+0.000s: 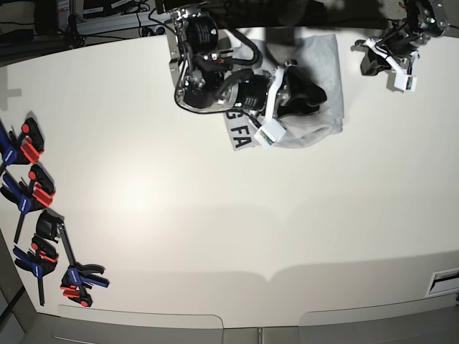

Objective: Fold the T-shirt properly
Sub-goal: 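Grasp the shirt edge with the right gripper and fold it over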

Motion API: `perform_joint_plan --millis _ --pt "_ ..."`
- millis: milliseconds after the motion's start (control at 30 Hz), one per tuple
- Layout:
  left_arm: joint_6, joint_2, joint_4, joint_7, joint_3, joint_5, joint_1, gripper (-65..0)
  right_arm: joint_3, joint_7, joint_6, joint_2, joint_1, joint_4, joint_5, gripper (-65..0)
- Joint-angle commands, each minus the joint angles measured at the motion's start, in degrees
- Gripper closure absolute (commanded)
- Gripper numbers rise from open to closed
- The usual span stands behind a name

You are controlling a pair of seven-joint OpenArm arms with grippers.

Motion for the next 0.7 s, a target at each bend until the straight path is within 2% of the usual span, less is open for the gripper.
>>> perform_joint_plan --millis 0,133,433,467,533,567,667 --pt "-0.20 -0.63 0.50 -0.07 -0.26 -0.11 0.20 0.0 -0.33 1.33 0.71 -0.57 0.79 1.07 3.28 -16.3" --pt "-0.20 -0.63 0.50 -0.09 -0.26 -0.13 0.17 0.0 -2.36 1.33 0.71 -0.57 1.11 1.07 7.72 -16.3" --pt "-0.20 -0.66 0.50 -0.48 -0.26 -0.09 0.17 0.0 -12.50 1.51 0.71 -0.57 4.85 1.09 8.20 -15.8" --pt "-0.20 -0.66 0.50 -0.46 -0.26 -0.07 0.20 0.0 -12.31 1.55 0.71 -0.57 6.16 1.22 7.30 -14.2" --pt "-0.20 -0.66 0.50 -0.46 -0.26 -0.04 0.20 0.0 -10.29 1.51 0.71 -0.57 8.55 2.08 3.93 -4.1" --pt "-0.20 -0.66 0.50 -0.46 -0.26 -0.07 0.20 0.0 -8.55 1.44 -0.61 -0.57 9.49 2.80 1.68 0.0" --pt "-0.22 -0.66 0.50 -0.44 -0.26 -0.07 0.20 0.0 -1.01 1.14 -4.48 -0.57 10.60 5.53 -5.84 0.0"
